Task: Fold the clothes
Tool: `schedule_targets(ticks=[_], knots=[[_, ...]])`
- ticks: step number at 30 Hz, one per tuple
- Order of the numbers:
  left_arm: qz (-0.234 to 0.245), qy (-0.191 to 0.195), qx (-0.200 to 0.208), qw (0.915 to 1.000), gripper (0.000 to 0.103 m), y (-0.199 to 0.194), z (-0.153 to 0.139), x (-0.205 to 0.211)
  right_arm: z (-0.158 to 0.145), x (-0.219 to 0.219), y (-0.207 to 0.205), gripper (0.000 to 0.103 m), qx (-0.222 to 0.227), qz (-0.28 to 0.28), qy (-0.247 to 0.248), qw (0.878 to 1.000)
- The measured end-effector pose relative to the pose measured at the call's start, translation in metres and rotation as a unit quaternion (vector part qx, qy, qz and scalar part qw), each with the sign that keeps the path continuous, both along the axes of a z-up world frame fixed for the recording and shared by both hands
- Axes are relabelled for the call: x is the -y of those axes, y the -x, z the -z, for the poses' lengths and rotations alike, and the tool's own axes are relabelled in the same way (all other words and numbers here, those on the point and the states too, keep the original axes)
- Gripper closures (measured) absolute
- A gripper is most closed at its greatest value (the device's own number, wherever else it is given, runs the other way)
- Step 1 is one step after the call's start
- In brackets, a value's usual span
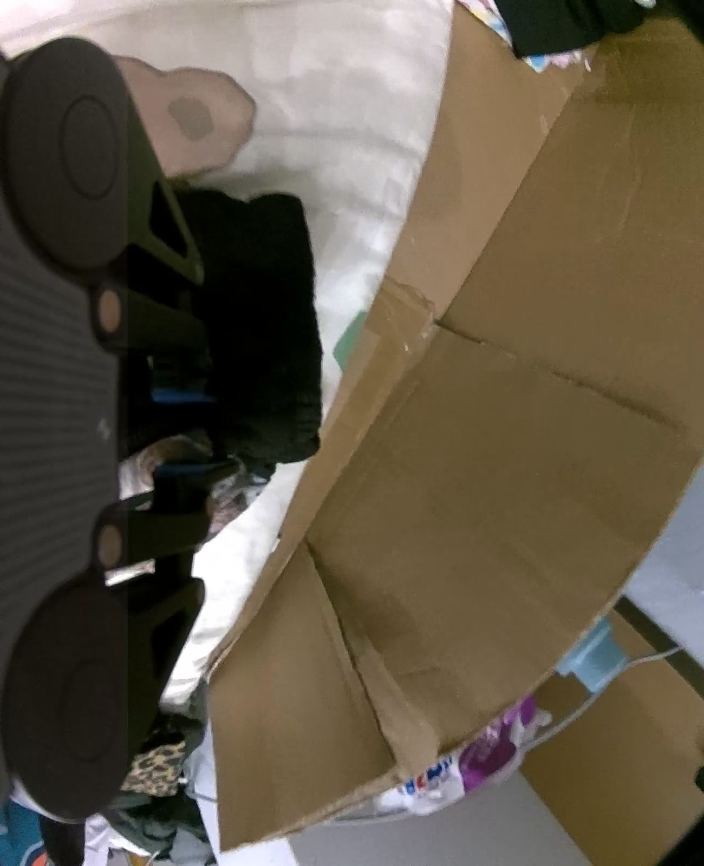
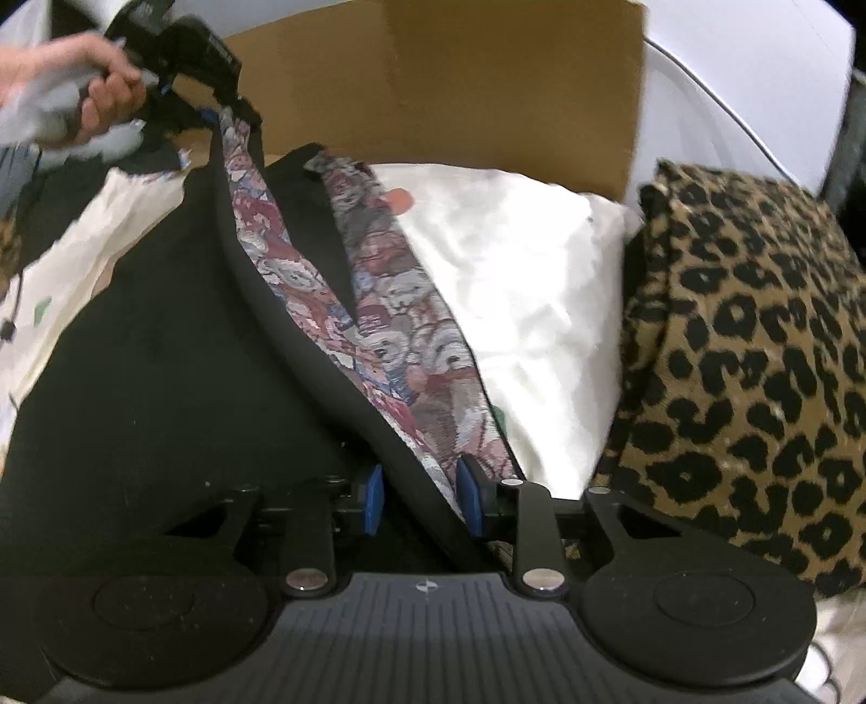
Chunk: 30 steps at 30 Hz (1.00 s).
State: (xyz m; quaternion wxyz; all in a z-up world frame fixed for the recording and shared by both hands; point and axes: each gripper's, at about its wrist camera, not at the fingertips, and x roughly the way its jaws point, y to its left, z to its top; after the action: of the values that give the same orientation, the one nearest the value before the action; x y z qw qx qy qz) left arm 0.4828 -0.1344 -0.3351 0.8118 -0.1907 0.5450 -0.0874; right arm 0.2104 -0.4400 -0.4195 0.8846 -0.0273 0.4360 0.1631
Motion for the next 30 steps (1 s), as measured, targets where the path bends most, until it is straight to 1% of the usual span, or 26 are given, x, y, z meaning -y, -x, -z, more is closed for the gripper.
schedule_targets(ticks=[2,6,7,8,9,10,11,12,13,16,22,25,28,29,30], knots=[[0.0,-0.005,-0.001,1.0,0.081,-0.009,0.005,0.007,0.001,0.005,-0.002,0.072,-0.006,0.01,-0.009,1.0],[0.001,-0.016,-0.006,0.9999,0.08,-0.024,0.016,0.022,0.004,0.014,-0.005,0.076,-0.014,0.023,-0.02,0.999],[0.002,-0.019,-0.009,0.9998,0.077,-0.026,0.018,0.026,0.004,0.015,-0.005,0.077,-0.015,0.025,-0.02,0.999],[0.004,-0.023,-0.009,0.9997,0.076,-0.026,0.019,0.029,0.005,0.016,-0.005,0.078,-0.017,0.026,-0.021,0.999],[0.006,-0.027,-0.01,0.9996,0.072,-0.027,0.02,0.033,0.005,0.016,-0.004,0.078,-0.016,0.025,-0.019,0.999],[0.008,-0.031,-0.01,0.9994,0.064,-0.027,0.02,0.037,0.005,0.016,-0.004,0.078,-0.016,0.024,-0.018,0.999],[0.01,-0.032,-0.009,0.9994,0.061,-0.027,0.02,0.04,0.005,0.017,-0.004,0.079,-0.016,0.024,-0.018,0.999],[0.012,-0.034,-0.009,0.9993,0.053,-0.026,0.02,0.044,0.005,0.017,-0.005,0.079,-0.016,0.024,-0.018,0.999],[0.014,-0.035,-0.009,0.9993,0.049,-0.026,0.019,0.048,0.005,0.017,-0.005,0.079,-0.016,0.026,-0.02,0.999],[0.017,-0.039,-0.014,0.999,0.048,-0.024,0.018,0.058,0.005,0.017,-0.007,0.079,-0.015,0.031,-0.023,0.999],[0.02,-0.036,-0.026,0.9988,0.047,-0.02,0.015,0.073,0.003,0.018,-0.008,0.079,-0.011,0.035,-0.03,0.999],[-0.003,-0.024,-0.044,0.9987,0.048,-0.018,0.018,0.077,0.002,0.02,-0.008,0.079,-0.009,0.04,-0.037,0.998],[-0.01,-0.033,-0.05,0.9981,0.052,-0.019,0.022,0.084,0.003,0.021,-0.008,0.084,-0.011,0.043,-0.043,0.998],[-0.013,-0.036,-0.052,0.9979,0.053,-0.02,0.023,0.086,0.003,0.021,-0.009,0.089,-0.012,0.045,-0.044,0.998],[-0.015,-0.036,-0.053,0.9978,0.061,-0.024,0.027,0.087,0.004,0.022,-0.009,0.092,-0.013,0.047,-0.046,0.998]])
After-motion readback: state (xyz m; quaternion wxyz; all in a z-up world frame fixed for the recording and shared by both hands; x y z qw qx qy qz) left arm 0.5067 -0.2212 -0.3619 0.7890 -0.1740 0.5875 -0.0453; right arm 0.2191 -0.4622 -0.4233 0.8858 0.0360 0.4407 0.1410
